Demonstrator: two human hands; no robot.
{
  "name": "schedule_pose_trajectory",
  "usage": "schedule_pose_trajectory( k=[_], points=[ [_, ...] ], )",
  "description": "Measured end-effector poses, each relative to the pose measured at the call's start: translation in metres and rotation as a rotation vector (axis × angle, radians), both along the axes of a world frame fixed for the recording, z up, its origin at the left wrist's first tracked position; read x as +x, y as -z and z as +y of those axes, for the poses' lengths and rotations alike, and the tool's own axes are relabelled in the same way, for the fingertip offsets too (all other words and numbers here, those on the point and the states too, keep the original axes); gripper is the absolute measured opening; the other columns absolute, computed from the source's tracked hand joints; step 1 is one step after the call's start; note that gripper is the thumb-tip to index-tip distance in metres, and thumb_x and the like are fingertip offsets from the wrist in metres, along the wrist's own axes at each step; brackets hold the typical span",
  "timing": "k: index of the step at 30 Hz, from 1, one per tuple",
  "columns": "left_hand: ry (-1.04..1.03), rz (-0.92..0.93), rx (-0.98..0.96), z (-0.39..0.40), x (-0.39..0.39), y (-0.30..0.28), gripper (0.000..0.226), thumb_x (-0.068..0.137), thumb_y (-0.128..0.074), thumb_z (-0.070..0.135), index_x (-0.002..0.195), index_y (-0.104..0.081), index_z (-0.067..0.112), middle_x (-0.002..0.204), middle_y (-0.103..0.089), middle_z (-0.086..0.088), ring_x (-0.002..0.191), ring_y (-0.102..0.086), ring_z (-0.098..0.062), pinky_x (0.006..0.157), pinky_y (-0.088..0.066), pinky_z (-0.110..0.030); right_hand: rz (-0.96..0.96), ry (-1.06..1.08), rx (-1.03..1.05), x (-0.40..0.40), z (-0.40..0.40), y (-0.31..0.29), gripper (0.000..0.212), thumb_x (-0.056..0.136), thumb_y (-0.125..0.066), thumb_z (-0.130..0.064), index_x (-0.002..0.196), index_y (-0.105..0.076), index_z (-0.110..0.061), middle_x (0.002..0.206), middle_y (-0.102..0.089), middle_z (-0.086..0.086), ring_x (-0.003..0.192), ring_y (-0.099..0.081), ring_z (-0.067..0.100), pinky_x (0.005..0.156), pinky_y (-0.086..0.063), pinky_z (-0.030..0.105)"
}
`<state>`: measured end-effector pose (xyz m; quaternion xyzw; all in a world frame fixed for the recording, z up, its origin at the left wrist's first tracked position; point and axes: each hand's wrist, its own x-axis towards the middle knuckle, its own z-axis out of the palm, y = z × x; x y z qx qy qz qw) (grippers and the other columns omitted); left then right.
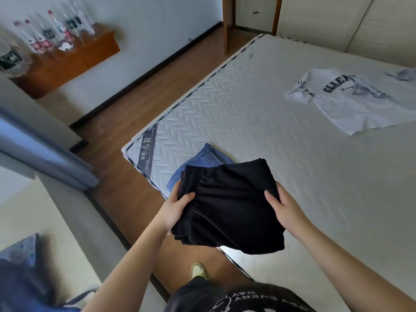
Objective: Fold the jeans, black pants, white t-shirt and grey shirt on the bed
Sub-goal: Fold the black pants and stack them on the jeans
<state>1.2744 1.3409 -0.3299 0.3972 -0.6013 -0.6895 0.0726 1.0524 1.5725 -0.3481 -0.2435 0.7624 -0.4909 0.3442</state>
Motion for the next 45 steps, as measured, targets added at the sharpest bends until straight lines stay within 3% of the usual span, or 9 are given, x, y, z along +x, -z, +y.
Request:
schedule_pose_trajectory(
  k=[6,13,17,22,27,32,36,41,45],
  points=[
    [-0.008,0.083,0.06,-0.059,0.036,-0.001,0.053,0.081,-0.073,0.042,0.129,-0.051,0.049,0.125,-0.065,0.008,0.114,-0.064,-0.018,0.096,-0.049,-0.038,-0.038,0.053,-0.072,0.039,-0.062,-0.013,0.03,0.099,-0.052,-0.038,0.118,-0.051,-0.061,0.122,-0.059,-0.033,0.112,-0.055,-0.012,0.093,-0.042,0.02],
    [-0.029,0.118,0.065,-0.145,0.098,0.0,0.056,0.072,-0.081,0.05,0.122,-0.057,0.046,0.119,-0.069,0.009,0.106,-0.068,-0.016,0.08,-0.056,-0.025,-0.081,0.122,-0.132,0.101,-0.146,-0.008,0.028,0.092,-0.057,-0.046,0.12,-0.059,-0.048,0.119,-0.066,-0.019,0.109,-0.063,0.002,0.094,-0.049,0.034],
    [-0.02,0.109,0.088,-0.18,0.119,-0.011,0.063,0.073,-0.082,0.046,0.129,-0.052,0.043,0.119,-0.069,0.004,0.106,-0.068,-0.021,0.085,-0.057,-0.035,-0.088,0.148,-0.132,0.125,-0.176,-0.008,0.033,0.088,-0.058,-0.052,0.121,-0.059,-0.047,0.119,-0.066,-0.02,0.109,-0.063,0.002,0.093,-0.05,0.034],
    [0.007,0.102,0.142,-0.213,0.124,-0.018,0.059,0.08,-0.079,0.032,0.132,-0.05,0.035,0.116,-0.069,-0.004,0.103,-0.069,-0.029,0.079,-0.058,-0.036,-0.118,0.177,-0.151,0.124,-0.208,-0.006,0.037,0.087,-0.059,-0.051,0.123,-0.058,-0.045,0.121,-0.065,-0.019,0.111,-0.062,0.003,0.092,-0.049,0.034],
    [-0.001,0.078,0.091,-0.249,0.103,-0.017,0.056,0.078,-0.08,0.033,0.128,-0.055,0.038,0.118,-0.068,-0.006,0.105,-0.068,-0.03,0.088,-0.056,-0.046,-0.202,0.234,-0.207,0.114,-0.244,0.006,0.035,0.092,-0.058,-0.026,0.122,-0.061,-0.042,0.12,-0.067,-0.015,0.111,-0.063,0.007,0.091,-0.049,0.033],
    [0.06,0.042,0.076,-0.298,0.056,-0.008,0.058,0.076,-0.081,0.034,0.127,-0.055,0.042,0.119,-0.068,-0.004,0.104,-0.068,-0.029,0.089,-0.056,-0.047,-0.207,0.285,-0.188,0.088,-0.278,0.015,0.04,0.086,-0.059,-0.033,0.122,-0.059,-0.05,0.121,-0.065,-0.019,0.11,-0.062,0.004,0.096,-0.049,0.037],
    [0.154,-0.02,0.042,-0.336,0.01,0.0,0.061,0.072,-0.083,0.042,0.126,-0.054,0.048,0.118,-0.069,0.003,0.105,-0.069,-0.025,0.09,-0.055,-0.047,-0.177,0.329,-0.162,0.062,-0.299,0.022,0.04,0.094,-0.058,-0.024,0.128,-0.056,-0.044,0.124,-0.063,-0.018,0.115,-0.059,0.007,0.102,-0.048,0.041],
    [0.276,-0.095,-0.027,-0.371,-0.039,0.006,0.062,0.071,-0.079,0.052,0.127,-0.05,0.053,0.116,-0.069,0.01,0.102,-0.07,-0.019,0.092,-0.054,-0.045,-0.137,0.35,-0.111,0.044,-0.316,0.024,0.045,0.096,-0.058,-0.024,0.134,-0.048,-0.047,0.126,-0.059,-0.025,0.117,-0.056,-0.002,0.101,-0.046,0.029],
    [0.365,-0.125,-0.071,-0.384,-0.078,0.013,0.063,0.07,-0.078,0.055,0.125,-0.049,0.057,0.113,-0.07,0.014,0.099,-0.07,-0.013,0.09,-0.056,-0.04,-0.112,0.458,-0.072,0.039,-0.32,0.023,0.05,0.097,-0.058,-0.024,0.12,-0.041,-0.065,0.115,-0.055,-0.043,0.11,-0.052,-0.017,0.091,-0.043,0.012]
  ],
)
